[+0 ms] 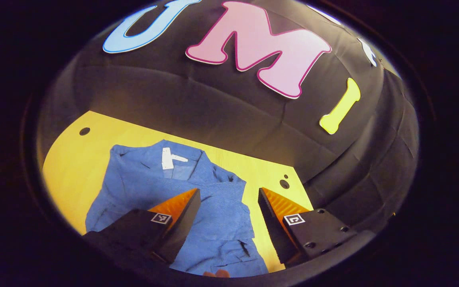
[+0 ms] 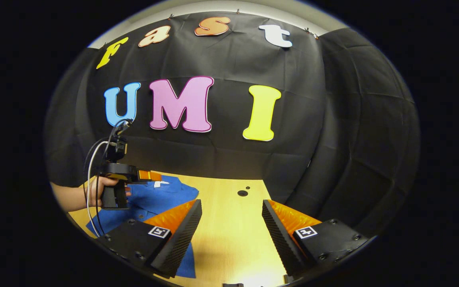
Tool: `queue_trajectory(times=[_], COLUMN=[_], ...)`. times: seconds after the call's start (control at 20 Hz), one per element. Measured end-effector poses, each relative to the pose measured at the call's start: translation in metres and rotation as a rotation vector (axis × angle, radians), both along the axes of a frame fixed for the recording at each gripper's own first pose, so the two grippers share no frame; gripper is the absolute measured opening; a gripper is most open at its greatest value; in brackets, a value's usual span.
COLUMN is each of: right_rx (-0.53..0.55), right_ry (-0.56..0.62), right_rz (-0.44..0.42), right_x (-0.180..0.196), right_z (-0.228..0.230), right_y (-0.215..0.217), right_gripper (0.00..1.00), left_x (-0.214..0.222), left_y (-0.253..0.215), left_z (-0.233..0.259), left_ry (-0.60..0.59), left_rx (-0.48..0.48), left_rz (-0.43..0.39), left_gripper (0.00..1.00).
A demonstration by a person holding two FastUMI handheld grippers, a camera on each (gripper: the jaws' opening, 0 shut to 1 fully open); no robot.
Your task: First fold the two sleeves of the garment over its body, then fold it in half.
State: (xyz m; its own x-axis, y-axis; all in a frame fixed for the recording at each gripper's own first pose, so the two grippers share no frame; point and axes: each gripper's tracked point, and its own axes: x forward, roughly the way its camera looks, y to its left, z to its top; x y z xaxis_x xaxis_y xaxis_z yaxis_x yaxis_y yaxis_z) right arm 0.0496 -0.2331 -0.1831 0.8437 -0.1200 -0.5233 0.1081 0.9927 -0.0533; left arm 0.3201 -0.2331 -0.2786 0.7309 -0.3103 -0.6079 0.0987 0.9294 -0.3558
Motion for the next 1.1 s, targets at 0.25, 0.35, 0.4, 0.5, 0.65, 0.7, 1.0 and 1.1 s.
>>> queue_trajectory(times=[0.25,0.35,0.4,0.5,0.65,0.7,1.0,1.1], right_rx=[0.073,0.106,0.109,0.113,0.102,0.104,0.111,0.152], right_ry=[0.068,0.116,0.145,0.191,0.239,0.267,0.43,0.526], right_rz=[-0.015,-0.052,-0.067,-0.091,-0.12,-0.133,-0.184,-0.188], right_x=[-0.017,-0.031,-0.04,-0.057,-0.079,-0.088,-0.125,-0.14], right_z=[-0.031,-0.046,-0.053,-0.065,-0.087,-0.099,-0.18,-0.213], right_y=[0.034,0.045,0.05,0.061,0.075,0.079,0.093,0.102], right_gripper=[0.97,0.97,0.97,0.97,0.97,0.97,0.98,0.98], left_x=[-0.089,-0.135,-0.16,-0.214,-0.278,-0.299,-0.369,-0.364], left_y=[0.051,0.077,0.09,0.113,0.162,0.18,0.269,0.273], left_z=[0.017,0.016,0.014,0.001,-0.027,-0.039,-0.103,-0.115], left_ry=[-0.02,-0.009,0.006,0.056,0.137,0.177,0.407,0.437], left_rx=[0.084,0.125,0.127,0.119,0.15,0.169,0.298,0.298], left_rz=[-0.067,-0.069,-0.054,-0.044,0.0,0.009,0.051,0.055], left_gripper=[0.85,0.85,0.84,0.85,0.85,0.84,0.85,0.85])
